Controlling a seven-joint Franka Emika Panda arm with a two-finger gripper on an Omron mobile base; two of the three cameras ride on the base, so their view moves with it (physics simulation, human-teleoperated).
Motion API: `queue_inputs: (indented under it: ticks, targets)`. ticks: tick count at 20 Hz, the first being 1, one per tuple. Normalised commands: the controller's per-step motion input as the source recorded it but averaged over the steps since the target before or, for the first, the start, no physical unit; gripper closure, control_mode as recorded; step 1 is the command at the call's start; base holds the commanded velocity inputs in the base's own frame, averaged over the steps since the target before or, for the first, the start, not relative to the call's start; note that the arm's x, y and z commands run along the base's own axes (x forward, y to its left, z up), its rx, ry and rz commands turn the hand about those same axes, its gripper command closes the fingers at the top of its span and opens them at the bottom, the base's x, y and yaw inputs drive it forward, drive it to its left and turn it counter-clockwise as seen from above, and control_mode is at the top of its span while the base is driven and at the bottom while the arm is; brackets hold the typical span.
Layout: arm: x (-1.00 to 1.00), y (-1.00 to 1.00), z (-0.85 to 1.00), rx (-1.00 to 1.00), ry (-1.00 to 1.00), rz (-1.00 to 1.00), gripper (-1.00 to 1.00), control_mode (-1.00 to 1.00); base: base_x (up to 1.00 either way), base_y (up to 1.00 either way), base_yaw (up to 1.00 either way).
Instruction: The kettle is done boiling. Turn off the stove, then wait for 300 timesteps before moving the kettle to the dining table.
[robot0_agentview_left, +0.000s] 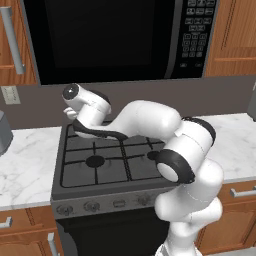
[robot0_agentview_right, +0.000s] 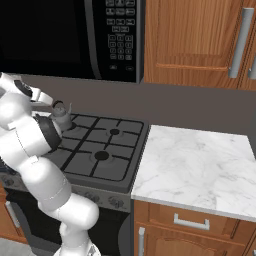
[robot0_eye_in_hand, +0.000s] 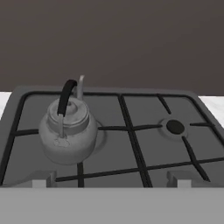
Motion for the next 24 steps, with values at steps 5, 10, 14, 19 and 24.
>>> queue_inputs:
  ticks: [5, 10, 14, 19, 24]
  targets:
    - [0.15, 0.07, -0.08, 0.00, 0.00, -0.01, -1.00, -1.00, 0.00, 0.00, 0.00]
    - [0.11, 0.03, -0.11, 0.00, -0.02, 0.00, -1.00, -1.00, 0.00, 0.00, 0.00]
    - [0.04, 0.00, -0.13, 0.00, -0.03, 0.00, -1.00, -1.00, 0.00, 0.00, 0.00]
    - [0.04, 0.00, -0.01, 0.00, -0.01, 0.00, -1.00, -1.00, 0.00, 0.00, 0.00]
    - [0.01, 0.00, 0.00, 0.00, 0.00, 0.00, -1.00, -1.00, 0.00, 0.00, 0.00]
